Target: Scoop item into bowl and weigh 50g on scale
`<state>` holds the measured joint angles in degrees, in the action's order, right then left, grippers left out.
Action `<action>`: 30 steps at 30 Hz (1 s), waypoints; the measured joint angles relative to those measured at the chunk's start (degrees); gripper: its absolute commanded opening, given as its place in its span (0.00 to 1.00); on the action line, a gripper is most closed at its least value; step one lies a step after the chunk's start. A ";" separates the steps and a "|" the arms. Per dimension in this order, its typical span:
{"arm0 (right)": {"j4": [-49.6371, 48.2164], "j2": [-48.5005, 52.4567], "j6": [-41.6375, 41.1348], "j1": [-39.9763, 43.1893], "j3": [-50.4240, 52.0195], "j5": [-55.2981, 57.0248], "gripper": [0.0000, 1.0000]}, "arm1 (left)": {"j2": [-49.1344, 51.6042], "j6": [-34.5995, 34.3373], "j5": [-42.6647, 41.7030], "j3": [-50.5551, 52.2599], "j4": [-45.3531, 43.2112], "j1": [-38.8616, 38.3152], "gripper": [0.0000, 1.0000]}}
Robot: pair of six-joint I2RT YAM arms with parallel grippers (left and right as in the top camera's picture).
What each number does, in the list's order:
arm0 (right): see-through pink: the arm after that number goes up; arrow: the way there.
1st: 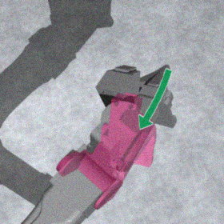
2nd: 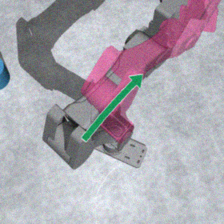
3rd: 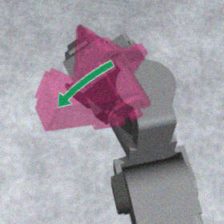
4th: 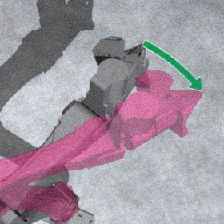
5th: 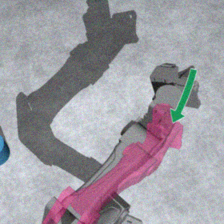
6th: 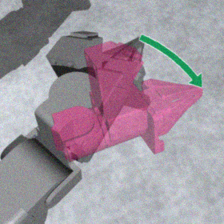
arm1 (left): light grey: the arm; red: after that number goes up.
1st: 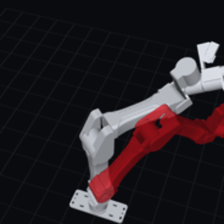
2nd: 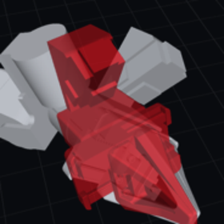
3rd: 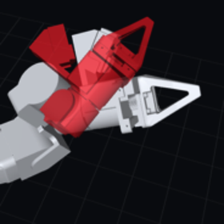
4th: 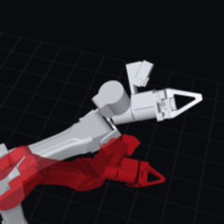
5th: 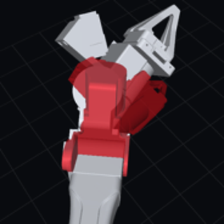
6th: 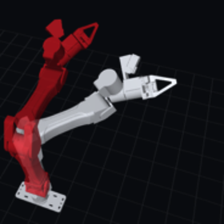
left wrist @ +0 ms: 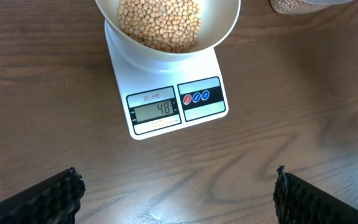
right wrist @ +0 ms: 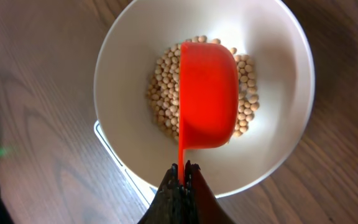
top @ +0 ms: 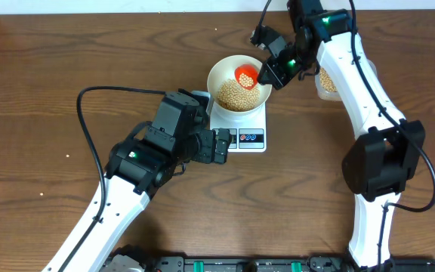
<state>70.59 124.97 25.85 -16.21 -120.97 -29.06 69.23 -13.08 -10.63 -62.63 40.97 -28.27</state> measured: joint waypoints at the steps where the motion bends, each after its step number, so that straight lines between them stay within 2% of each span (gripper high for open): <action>1: -0.02 -0.02 0.33 0.00 0.00 0.11 0.01 | 0.00 0.00 0.00 0.00 0.00 0.00 1.00; 18: -0.57 -1.62 5.97 -0.22 -0.07 0.68 0.01 | 0.00 0.00 0.00 0.00 0.00 0.00 1.00; 30: -0.59 -1.62 6.51 -2.73 -0.07 6.91 0.01 | 0.00 0.00 0.00 0.00 0.00 0.00 1.00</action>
<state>70.00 123.35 32.36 -18.94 -121.03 -22.15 69.23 -13.08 -10.63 -62.63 40.97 -28.27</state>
